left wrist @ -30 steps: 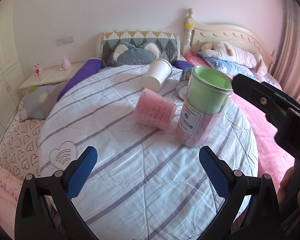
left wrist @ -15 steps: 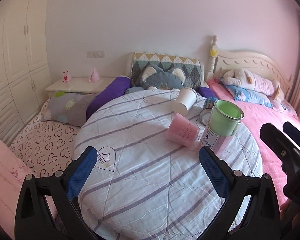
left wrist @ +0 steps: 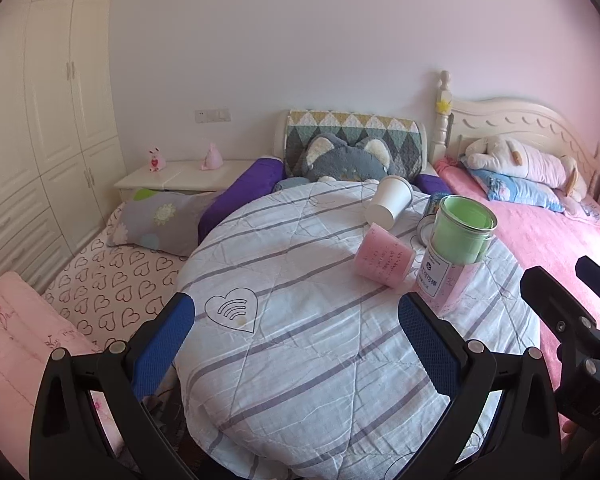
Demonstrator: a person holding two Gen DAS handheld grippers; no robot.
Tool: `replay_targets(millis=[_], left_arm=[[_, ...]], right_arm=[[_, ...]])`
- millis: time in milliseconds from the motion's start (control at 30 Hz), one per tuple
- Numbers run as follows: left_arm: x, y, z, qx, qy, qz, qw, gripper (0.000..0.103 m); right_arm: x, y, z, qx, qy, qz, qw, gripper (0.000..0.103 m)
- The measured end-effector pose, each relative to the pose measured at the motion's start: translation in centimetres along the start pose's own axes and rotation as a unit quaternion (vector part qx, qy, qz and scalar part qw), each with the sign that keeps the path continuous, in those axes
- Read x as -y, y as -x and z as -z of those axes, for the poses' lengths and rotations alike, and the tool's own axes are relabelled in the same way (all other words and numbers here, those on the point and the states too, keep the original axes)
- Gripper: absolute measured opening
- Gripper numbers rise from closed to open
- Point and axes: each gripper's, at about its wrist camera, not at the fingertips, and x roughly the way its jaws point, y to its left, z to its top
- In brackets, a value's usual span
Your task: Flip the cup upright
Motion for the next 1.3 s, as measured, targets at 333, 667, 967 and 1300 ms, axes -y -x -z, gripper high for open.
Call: replay_targets(millis=[333,667,967,1300], left_arm=[[0.7,0.7,0.2,0.012,-0.011,-0.008,0.9998,0.103],[2.2,0.5,-0.3,0.006,-0.035,-0.006,0.9993,0.103],[4.5,-1.1,-2.8,-0.012,-0.108,-0.011,0.9940,0.103],[4.3,-3.4,-6.3,-0.023,-0.112,-0.012,0.9934,0.103]], right_arm=[[0.1,0.2,0.3,-0.005,-0.001,0.000,1.000,0.103],[0.9,0.7,0.2,0.000,-0.006,0.003,1.000,0.103],[1.8,-0.7,-1.8,-0.016,-0.012,0.013,1.000,0.103],[2.8,-3.8,-4.8,-0.048,-0.019,-0.001,0.999,0.103]])
